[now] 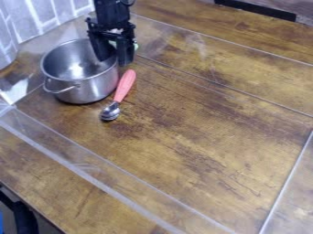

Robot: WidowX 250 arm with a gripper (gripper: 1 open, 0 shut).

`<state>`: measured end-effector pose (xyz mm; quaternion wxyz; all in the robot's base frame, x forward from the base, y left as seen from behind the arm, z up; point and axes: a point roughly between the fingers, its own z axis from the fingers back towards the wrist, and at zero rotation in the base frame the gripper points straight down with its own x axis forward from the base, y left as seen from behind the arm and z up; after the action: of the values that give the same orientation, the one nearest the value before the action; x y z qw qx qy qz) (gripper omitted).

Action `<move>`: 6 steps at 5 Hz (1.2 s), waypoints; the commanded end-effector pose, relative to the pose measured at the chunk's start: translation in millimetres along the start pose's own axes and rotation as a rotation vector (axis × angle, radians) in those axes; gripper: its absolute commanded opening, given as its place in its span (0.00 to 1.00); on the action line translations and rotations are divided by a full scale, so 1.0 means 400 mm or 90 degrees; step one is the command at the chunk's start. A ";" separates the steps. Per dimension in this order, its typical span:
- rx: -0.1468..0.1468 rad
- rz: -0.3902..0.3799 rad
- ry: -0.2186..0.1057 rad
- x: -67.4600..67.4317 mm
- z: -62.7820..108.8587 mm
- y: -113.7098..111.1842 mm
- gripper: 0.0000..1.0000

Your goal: Put the green object in the silver pot

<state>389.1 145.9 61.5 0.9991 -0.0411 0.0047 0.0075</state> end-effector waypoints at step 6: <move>0.018 -0.014 -0.028 0.039 0.025 -0.015 0.00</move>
<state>395.1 145.9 49.5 0.9990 -0.0411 0.0134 0.0122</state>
